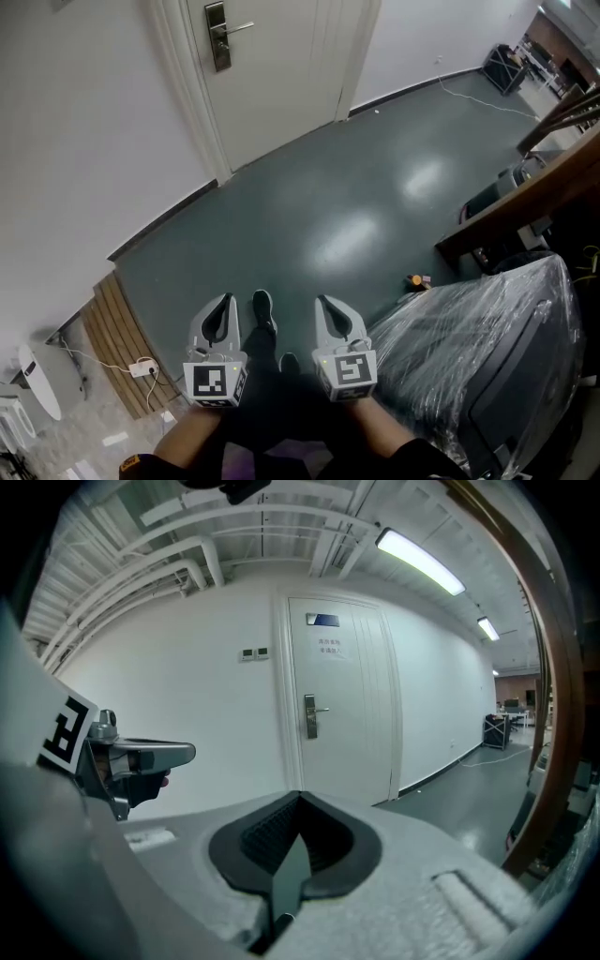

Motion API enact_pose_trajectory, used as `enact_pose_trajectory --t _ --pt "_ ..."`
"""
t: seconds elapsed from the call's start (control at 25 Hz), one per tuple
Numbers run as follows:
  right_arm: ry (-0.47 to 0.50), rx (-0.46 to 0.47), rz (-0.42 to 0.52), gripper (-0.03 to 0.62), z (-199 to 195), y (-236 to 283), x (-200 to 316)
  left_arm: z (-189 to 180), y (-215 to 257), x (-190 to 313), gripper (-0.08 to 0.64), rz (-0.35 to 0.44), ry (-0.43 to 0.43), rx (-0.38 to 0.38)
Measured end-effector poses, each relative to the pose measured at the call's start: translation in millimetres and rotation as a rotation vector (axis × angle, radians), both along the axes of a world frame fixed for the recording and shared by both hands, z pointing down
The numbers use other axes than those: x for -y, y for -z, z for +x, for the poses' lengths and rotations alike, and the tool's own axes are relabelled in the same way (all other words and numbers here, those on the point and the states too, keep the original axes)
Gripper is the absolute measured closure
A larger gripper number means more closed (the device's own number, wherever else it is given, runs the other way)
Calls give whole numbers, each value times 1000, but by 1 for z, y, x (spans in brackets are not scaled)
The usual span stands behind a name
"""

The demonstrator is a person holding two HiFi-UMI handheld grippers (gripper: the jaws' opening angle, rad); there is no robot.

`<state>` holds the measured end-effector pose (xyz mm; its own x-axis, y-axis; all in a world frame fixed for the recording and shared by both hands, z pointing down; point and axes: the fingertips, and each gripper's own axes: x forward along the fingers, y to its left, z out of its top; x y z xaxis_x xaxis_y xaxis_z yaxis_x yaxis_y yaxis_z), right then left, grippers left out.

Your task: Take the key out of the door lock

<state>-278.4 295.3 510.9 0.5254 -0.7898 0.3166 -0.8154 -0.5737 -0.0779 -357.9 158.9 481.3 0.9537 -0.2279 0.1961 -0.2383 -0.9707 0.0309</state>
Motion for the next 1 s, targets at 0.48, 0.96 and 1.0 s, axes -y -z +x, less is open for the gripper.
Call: enact_pose_trajectory --t 0.48,0.96,1.0 --pt "-73 20 -73 600 103 6 76 112 -11 110 543 -37 -8 -21" --pt "-67 -42 -54 600 184 42 186 178 11 201 543 -14 -45 -75" --pt "-63 -43 -52 600 189 44 193 181 12 205 543 -13 -39 -82"
